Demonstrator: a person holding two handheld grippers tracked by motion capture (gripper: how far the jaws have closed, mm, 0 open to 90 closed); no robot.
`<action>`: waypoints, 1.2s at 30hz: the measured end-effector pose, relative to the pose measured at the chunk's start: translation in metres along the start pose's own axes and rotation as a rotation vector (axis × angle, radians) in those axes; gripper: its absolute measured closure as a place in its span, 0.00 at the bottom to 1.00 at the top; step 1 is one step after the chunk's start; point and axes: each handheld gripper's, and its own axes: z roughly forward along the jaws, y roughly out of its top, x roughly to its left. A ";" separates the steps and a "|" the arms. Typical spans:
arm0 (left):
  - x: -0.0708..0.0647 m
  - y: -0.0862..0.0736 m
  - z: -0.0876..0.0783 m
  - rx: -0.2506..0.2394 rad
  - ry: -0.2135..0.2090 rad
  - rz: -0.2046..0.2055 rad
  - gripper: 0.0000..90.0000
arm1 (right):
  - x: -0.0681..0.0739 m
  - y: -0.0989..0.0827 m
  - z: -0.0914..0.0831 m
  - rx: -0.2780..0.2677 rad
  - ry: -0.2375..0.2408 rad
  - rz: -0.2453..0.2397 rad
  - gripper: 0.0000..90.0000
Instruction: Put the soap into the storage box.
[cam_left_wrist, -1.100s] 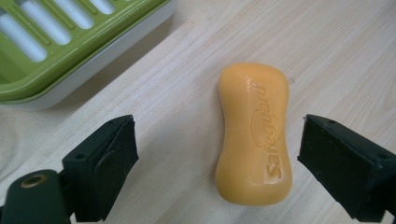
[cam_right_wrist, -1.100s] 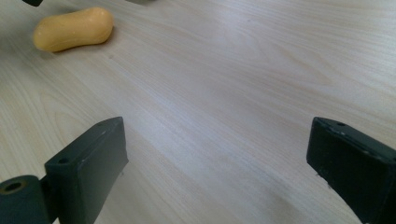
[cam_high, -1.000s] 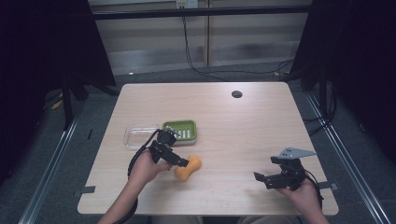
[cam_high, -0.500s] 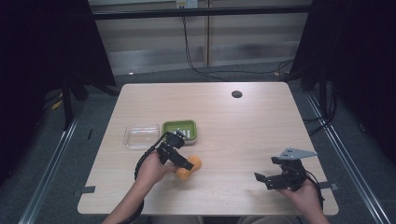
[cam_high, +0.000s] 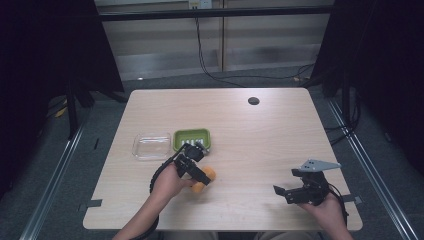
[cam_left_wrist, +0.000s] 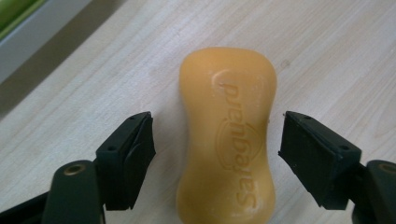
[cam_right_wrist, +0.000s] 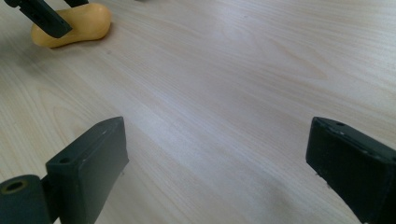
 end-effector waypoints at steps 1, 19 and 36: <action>-0.002 0.001 0.001 0.002 -0.002 0.005 0.31 | 0.000 0.000 0.000 0.001 0.000 0.002 0.06; -0.007 0.005 0.009 0.080 0.034 0.058 0.45 | -0.001 -0.001 -0.001 -0.004 0.002 0.003 0.06; -0.013 0.004 0.009 0.111 0.054 0.134 0.55 | -0.001 -0.001 -0.003 -0.003 0.003 0.004 0.07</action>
